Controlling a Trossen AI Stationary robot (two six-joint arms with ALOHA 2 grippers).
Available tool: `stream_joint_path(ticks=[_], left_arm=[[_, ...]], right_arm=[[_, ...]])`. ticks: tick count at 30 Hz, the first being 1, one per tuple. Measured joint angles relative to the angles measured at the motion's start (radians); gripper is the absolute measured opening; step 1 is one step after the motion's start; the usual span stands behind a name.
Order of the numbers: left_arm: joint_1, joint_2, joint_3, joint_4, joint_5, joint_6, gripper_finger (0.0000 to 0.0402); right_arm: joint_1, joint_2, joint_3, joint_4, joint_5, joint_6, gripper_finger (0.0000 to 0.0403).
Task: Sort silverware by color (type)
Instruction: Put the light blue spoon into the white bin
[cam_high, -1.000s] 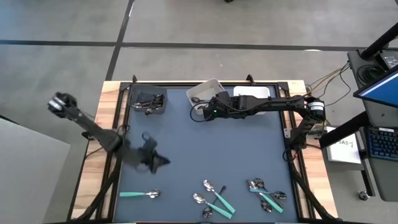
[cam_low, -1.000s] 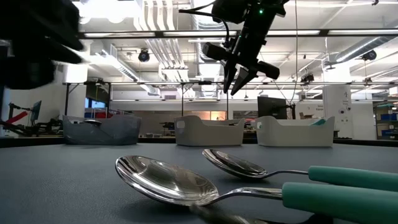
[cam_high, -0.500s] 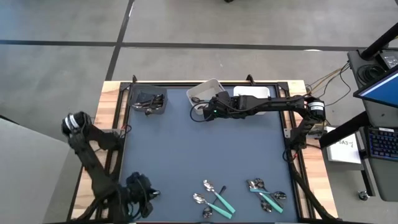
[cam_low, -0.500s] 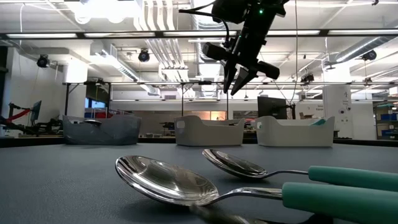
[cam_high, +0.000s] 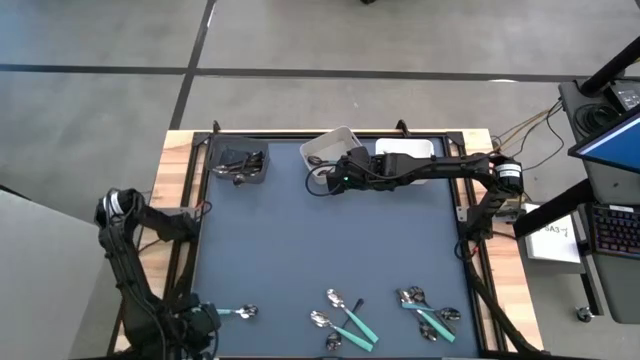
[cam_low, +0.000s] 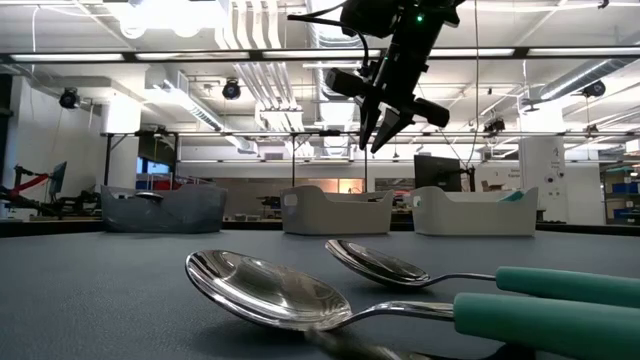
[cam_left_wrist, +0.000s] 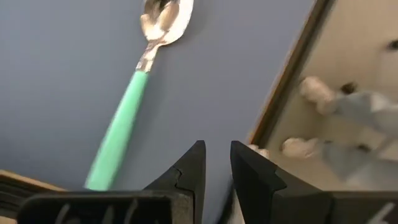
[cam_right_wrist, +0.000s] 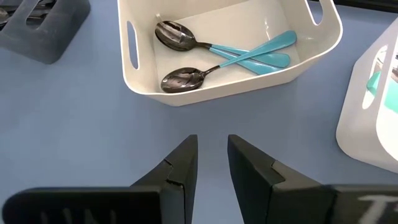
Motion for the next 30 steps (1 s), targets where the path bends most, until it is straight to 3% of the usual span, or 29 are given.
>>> stream_joint_path(ticks=[6, 13, 19, 30], left_arm=[[0.002, -0.033, -0.133, 0.085, 0.071, 0.138, 0.0058], [0.001, -0.113, -0.341, 0.282, 0.071, 0.284, 0.0058], [0.001, -0.165, -0.471, 0.397, 0.066, 0.309, 0.0058], [-0.002, -0.163, -0.451, 0.41, 0.061, 0.392, 0.0058]], right_arm=[[0.0, 0.0, 0.0, 0.0, 0.0, 0.0, 0.0079], [0.0, 0.0, 0.0, 0.0, 0.0, 0.0, 0.0079], [0.0, 0.0, 0.0, 0.0, 0.0, 0.0, 0.0079], [0.0, 0.0, 0.0, 0.0, 0.0, 0.0, 0.0079]])
